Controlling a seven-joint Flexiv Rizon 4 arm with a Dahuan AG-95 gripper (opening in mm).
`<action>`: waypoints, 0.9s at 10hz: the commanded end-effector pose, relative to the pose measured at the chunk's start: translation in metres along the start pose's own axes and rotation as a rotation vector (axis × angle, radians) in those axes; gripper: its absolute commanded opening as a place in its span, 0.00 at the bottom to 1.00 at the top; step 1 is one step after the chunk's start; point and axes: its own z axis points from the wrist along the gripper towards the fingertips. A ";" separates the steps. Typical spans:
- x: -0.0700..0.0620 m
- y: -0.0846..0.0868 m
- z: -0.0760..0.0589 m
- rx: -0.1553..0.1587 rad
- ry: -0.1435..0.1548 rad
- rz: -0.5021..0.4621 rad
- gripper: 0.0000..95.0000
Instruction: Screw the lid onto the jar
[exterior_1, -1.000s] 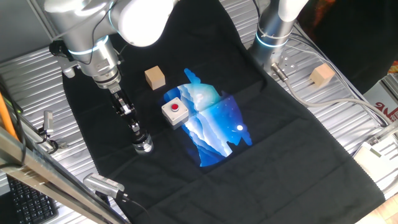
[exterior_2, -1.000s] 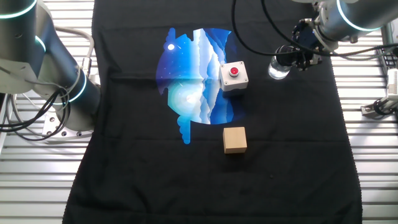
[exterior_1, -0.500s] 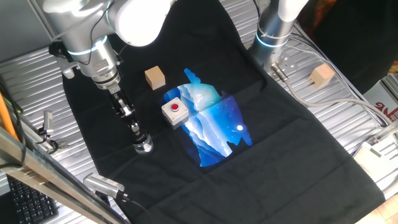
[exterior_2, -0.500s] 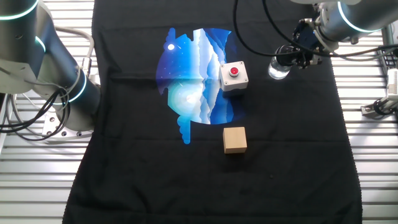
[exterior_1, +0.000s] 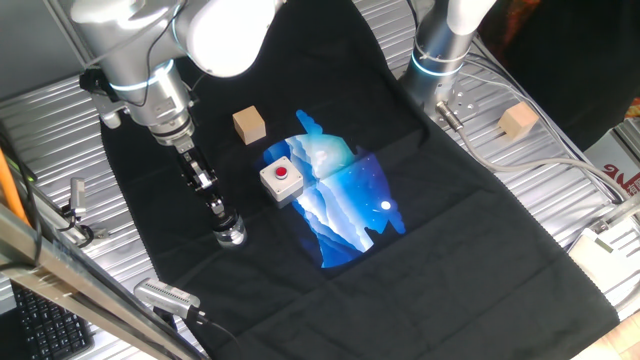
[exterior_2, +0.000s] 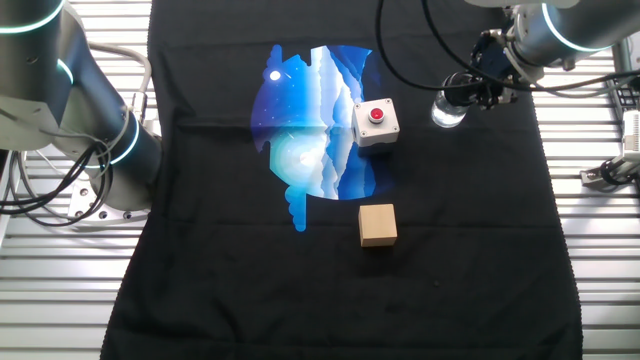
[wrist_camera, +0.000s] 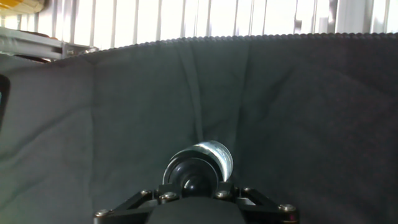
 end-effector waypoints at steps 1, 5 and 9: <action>0.000 0.000 0.001 0.000 0.000 0.000 0.40; -0.001 0.002 0.004 0.001 0.001 0.002 0.40; -0.001 0.000 0.006 0.002 0.002 -0.003 0.40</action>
